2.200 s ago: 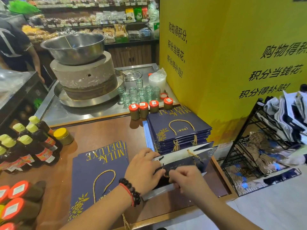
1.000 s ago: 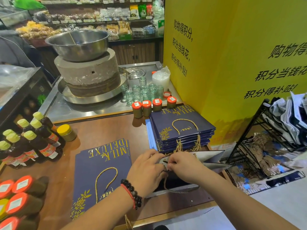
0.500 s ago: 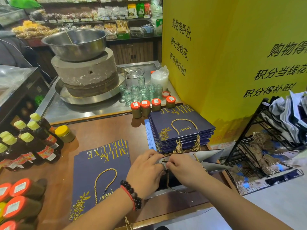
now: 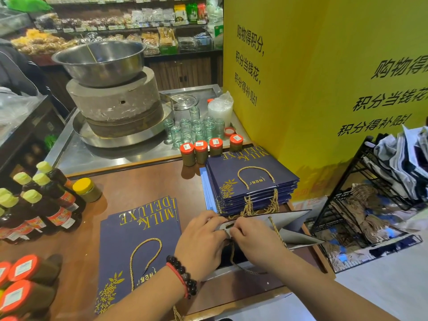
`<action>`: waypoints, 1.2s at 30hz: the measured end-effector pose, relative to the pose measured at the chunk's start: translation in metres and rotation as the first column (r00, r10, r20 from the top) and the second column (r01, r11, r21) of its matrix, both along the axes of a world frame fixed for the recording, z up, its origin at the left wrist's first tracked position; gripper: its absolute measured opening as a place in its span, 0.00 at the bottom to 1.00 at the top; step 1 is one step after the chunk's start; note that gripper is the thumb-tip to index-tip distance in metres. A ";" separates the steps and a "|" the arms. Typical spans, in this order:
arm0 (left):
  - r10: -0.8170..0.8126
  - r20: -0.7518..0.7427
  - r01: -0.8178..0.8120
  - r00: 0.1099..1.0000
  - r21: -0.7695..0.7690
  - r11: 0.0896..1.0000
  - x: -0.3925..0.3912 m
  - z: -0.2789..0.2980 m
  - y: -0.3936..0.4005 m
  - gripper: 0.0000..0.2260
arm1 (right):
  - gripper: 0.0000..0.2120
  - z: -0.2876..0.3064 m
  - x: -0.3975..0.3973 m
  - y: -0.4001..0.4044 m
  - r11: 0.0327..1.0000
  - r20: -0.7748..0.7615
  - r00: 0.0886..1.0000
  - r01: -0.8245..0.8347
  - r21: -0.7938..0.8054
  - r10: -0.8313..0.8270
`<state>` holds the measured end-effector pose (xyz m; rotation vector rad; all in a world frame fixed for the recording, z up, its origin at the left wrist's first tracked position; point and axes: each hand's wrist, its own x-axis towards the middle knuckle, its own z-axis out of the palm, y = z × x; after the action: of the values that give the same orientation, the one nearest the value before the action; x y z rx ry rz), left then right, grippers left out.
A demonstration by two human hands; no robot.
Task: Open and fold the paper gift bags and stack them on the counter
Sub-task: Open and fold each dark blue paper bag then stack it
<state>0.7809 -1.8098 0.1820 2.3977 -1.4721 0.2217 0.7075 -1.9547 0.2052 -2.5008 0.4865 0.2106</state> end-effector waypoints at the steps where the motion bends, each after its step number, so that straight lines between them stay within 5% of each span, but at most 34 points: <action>1: -0.004 -0.005 0.004 1.000 -0.005 1.000 0.000 0.000 0.000 0.09 | 0.13 0.000 0.000 0.000 1.000 -0.003 1.000 0.002 0.005 -0.002; 10: -0.026 -0.004 0.026 1.000 -0.042 0.999 -0.001 -0.001 -0.001 0.17 | 0.13 0.001 -0.003 0.001 1.000 -0.003 1.000 0.022 0.013 -0.022; 13: -0.027 -0.003 0.027 1.000 -0.039 0.999 0.001 -0.004 0.001 0.13 | 0.11 -0.001 -0.003 0.001 1.000 0.000 1.000 0.021 -0.002 -0.021; 18: -0.027 0.051 0.030 0.998 -0.058 0.998 -0.003 -0.004 0.005 0.13 | 0.12 0.027 0.002 -0.019 0.996 0.132 0.988 0.082 0.022 -0.084; 21: 0.038 0.055 -0.035 0.998 -0.060 0.998 0.003 -0.003 0.004 0.03 | 0.12 0.035 0.001 -0.029 0.990 0.190 0.975 0.092 0.107 -0.111; 31: 0.079 -0.015 -0.079 0.997 -0.067 0.995 0.004 -0.004 -0.001 0.11 | 0.04 0.018 -0.021 -0.015 0.940 0.402 0.858 0.235 0.247 -0.320; 36: 0.065 -0.091 -0.075 0.994 -0.115 0.991 0.007 -0.004 0.000 0.12 | 0.07 -0.010 -0.034 0.000 0.961 0.285 0.930 0.174 0.215 -0.232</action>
<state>0.7876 -1.8099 0.1780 2.3362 -1.3007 0.2115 0.6738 -1.9542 0.1955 -2.2262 0.5631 -0.2062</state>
